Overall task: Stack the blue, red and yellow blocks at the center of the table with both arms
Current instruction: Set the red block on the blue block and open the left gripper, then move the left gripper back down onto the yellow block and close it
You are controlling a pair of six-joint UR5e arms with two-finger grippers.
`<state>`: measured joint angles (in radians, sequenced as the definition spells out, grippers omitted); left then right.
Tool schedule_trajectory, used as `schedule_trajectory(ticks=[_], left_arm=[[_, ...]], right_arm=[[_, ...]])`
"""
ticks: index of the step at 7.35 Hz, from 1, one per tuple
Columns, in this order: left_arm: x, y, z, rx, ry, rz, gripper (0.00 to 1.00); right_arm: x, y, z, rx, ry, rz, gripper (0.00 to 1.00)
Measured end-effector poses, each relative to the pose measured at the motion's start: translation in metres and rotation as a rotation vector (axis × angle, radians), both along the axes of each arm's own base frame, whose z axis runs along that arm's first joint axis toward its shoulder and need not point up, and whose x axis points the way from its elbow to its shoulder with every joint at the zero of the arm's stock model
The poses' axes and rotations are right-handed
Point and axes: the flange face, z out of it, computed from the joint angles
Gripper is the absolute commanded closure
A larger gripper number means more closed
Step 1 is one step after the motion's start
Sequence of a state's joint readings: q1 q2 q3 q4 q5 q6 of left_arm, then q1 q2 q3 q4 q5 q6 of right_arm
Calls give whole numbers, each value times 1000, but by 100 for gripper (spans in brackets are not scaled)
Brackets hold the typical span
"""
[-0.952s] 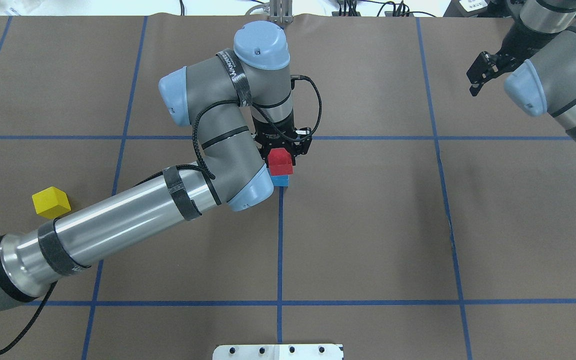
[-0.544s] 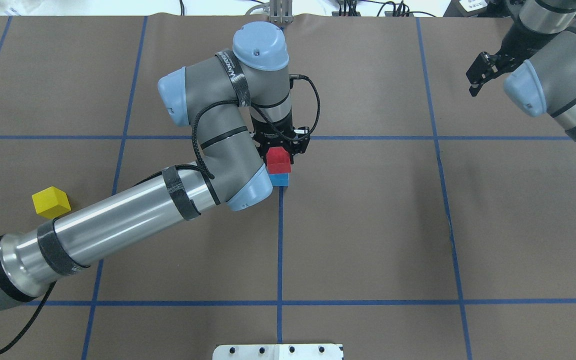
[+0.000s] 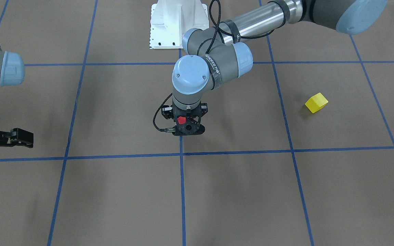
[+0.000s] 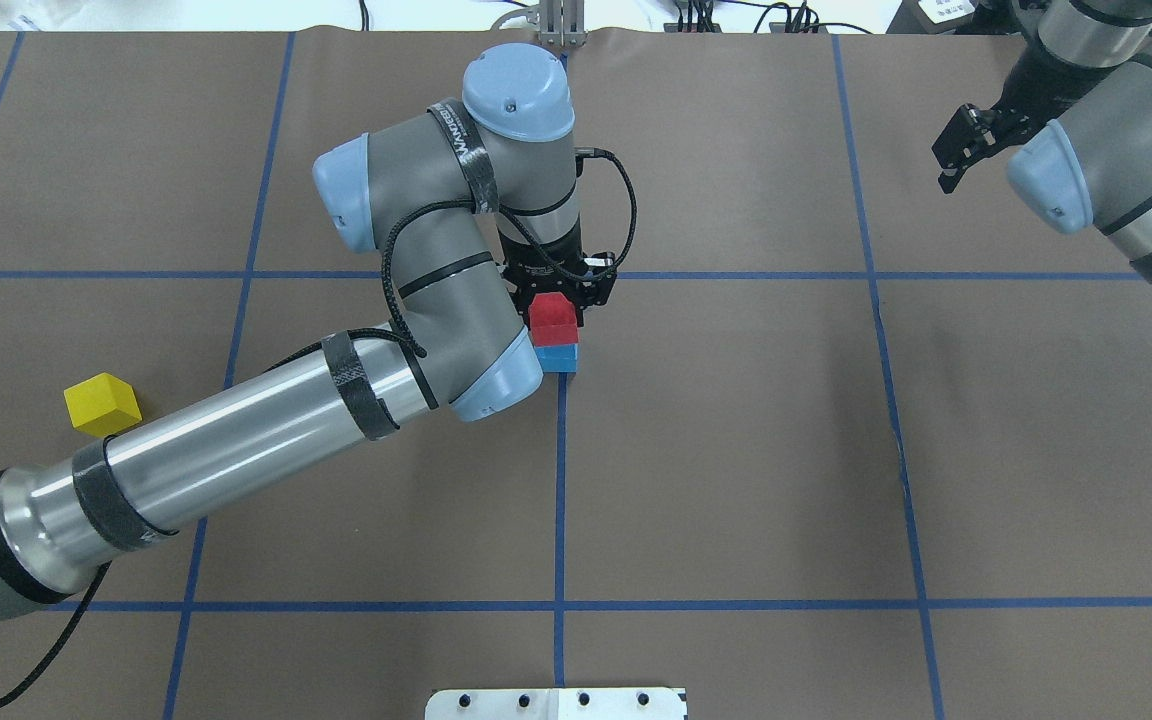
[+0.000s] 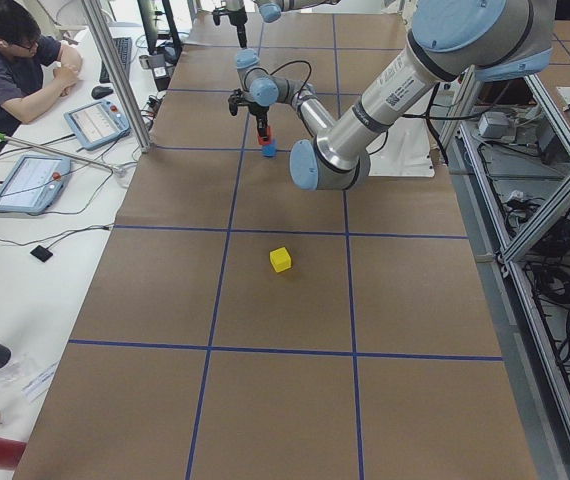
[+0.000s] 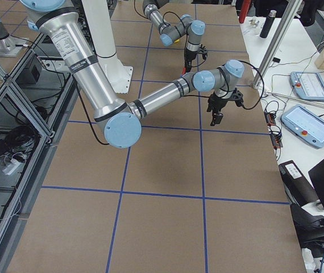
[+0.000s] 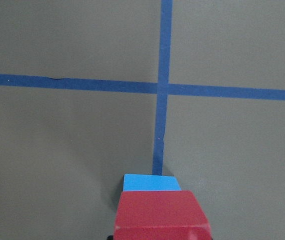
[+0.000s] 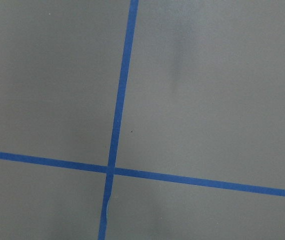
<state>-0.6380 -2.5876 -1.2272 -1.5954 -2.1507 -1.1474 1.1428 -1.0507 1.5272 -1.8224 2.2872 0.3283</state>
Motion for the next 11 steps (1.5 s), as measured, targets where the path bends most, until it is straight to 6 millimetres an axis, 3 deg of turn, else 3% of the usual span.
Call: schedule_trajectory(ticks=[4, 6, 8, 9, 10, 11], left_arm=[[-5, 2, -1, 40, 5, -25, 0], [-31, 17, -19, 63, 42, -28, 0], [-104, 38, -45, 102, 50, -34, 0], [-152, 49, -33, 128, 30, -32, 0], [-202, 56, 6, 133, -7, -45, 0], [-246, 58, 58, 145, -56, -44, 0]], right_arm=[[0, 0, 0, -1, 0, 0, 0], [0, 0, 0, 0, 0, 1, 0], [1, -1, -1, 1, 0, 1, 0], [1, -1, -1, 1, -1, 1, 0], [1, -1, -1, 2, -1, 1, 0], [1, -1, -2, 3, 0, 1, 0]])
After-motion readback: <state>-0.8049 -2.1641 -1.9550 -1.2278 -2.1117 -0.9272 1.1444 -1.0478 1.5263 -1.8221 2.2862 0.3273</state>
